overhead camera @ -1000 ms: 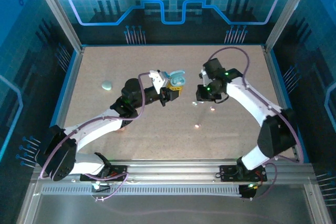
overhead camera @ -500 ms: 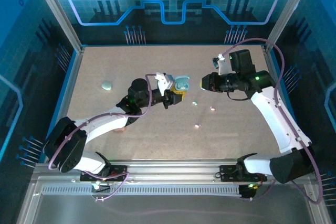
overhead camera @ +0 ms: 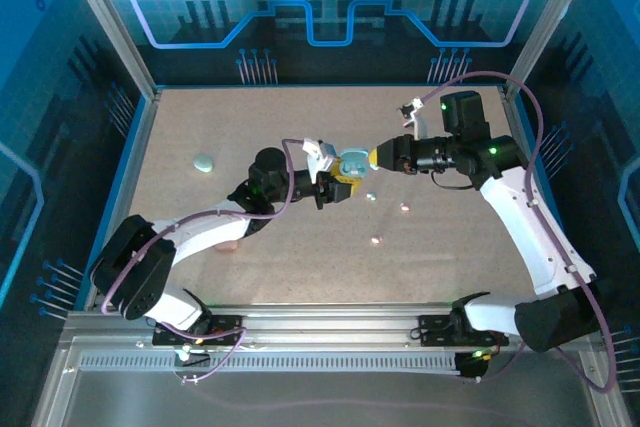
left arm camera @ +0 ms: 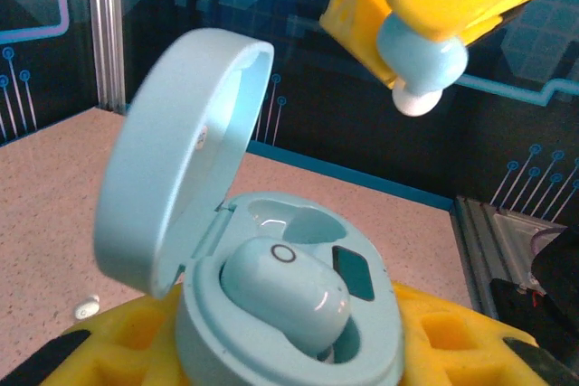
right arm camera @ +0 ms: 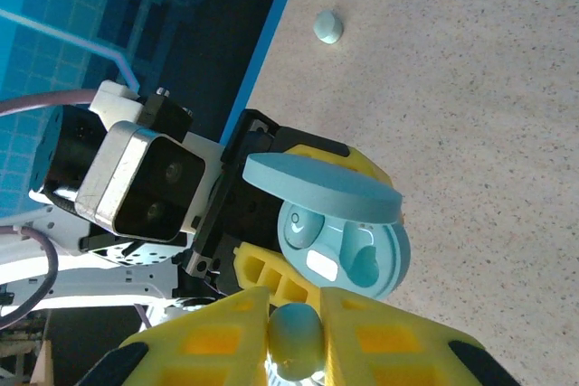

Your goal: Insert wireless bluetooth earbuds into charging case

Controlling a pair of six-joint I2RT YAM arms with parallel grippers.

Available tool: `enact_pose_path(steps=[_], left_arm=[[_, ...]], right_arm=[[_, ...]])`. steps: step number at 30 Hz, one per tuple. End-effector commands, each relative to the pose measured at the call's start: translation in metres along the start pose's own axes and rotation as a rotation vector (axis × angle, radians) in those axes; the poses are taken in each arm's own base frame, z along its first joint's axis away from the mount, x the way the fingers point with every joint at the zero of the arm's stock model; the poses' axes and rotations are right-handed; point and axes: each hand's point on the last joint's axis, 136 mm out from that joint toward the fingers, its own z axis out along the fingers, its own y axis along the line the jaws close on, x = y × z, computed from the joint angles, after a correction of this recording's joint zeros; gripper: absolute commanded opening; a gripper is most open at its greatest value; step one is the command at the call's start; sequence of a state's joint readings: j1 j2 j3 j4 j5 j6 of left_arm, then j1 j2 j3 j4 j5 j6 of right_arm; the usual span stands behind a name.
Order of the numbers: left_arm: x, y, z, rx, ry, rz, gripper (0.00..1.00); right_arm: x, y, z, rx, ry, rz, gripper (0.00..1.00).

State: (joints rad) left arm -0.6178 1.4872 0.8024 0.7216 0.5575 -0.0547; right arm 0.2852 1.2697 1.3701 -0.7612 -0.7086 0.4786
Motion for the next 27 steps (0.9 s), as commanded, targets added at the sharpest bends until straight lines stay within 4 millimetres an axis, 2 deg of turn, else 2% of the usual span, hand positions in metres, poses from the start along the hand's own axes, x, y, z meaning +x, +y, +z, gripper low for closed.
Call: enact_pose_path(steps=[1,15,27], left_arm=[[-0.022,-0.007,0.002,0.050,-0.052,0.026,0.35],[-0.024,-0.010,0.002,0.070,-0.051,0.025,0.35],[-0.026,-0.015,0.001,0.092,-0.051,0.032,0.35]], right_arm=[[0.000,0.004,0.006,-0.043,0.014,0.008,0.22],[-0.001,0.002,0.026,-0.045,0.042,0.018,0.22],[-0.001,-0.009,0.036,0.002,0.049,0.025,0.22]])
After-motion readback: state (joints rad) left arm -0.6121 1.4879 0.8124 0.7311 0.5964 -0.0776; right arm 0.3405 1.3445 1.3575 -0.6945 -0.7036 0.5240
